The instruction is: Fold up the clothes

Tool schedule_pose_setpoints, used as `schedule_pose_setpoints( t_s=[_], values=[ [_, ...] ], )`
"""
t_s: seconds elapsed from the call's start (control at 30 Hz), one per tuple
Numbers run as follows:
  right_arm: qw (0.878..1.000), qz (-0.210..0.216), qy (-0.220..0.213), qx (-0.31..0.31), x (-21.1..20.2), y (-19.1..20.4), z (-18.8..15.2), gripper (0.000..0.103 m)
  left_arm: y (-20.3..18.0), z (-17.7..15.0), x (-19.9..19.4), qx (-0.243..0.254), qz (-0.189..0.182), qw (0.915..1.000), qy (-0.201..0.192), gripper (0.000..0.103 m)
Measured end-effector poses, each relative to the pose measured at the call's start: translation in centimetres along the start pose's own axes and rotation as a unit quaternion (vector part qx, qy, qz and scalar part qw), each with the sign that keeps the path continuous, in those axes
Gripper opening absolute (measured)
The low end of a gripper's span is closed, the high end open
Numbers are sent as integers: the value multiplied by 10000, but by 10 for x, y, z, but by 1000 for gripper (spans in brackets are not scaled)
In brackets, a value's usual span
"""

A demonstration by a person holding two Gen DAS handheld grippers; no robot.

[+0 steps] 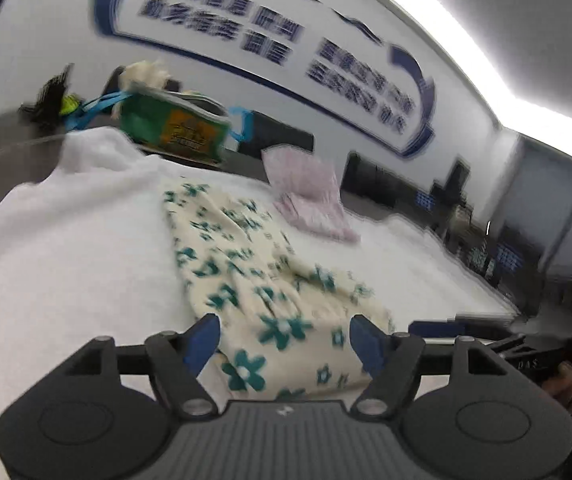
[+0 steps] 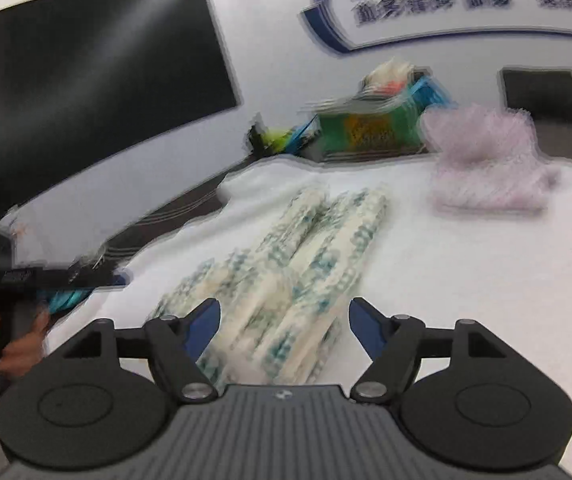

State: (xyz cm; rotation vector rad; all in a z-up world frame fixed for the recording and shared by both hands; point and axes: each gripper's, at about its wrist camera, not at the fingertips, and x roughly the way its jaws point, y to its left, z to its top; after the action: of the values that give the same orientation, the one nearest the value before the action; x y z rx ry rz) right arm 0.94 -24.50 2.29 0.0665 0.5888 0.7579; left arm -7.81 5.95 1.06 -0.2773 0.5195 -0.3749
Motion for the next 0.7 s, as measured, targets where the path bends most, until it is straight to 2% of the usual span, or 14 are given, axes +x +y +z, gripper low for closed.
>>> schedule_pose_setpoints(
  t_s=[0.07, 0.1, 0.13, 0.17, 0.2, 0.23, 0.47, 0.6, 0.7],
  values=[
    [9989, -162, 191, -406, 17, 12, -13, 72, -5, -2, 17, 87, 103, 9998, 153, 55],
    [9977, -269, 238, -568, 24, 16, -17, 65, 1, -3, 23, -116, 44, 9996, 263, 24],
    [9974, -317, 261, -595, 29, 18, -18, 40, 6, -3, 28, -333, -11, 9986, 415, 7],
    [9979, -326, 299, -468, 36, 16, -16, 26, 11, -3, 30, -486, -54, 9975, 505, 7],
    [9986, -249, 335, -335, 38, 13, -16, 14, 15, -3, 29, -555, -85, 9971, 512, 3],
    [9990, -162, 371, -205, 40, 10, -16, 12, 17, -3, 24, -534, -105, 9972, 505, 1],
    [9948, -76, 715, -721, 11, 39, -23, 10, -10, -24, -31, 116, -393, 9955, 851, 0],
    [9916, 181, 978, -830, -26, 60, -35, 10, -25, -46, -60, 192, -601, 9930, 999, 0],
    [9898, 301, 1144, -796, -46, 71, -45, 10, -20, -56, -62, -12, -695, 9927, 984, 4]
  ],
)
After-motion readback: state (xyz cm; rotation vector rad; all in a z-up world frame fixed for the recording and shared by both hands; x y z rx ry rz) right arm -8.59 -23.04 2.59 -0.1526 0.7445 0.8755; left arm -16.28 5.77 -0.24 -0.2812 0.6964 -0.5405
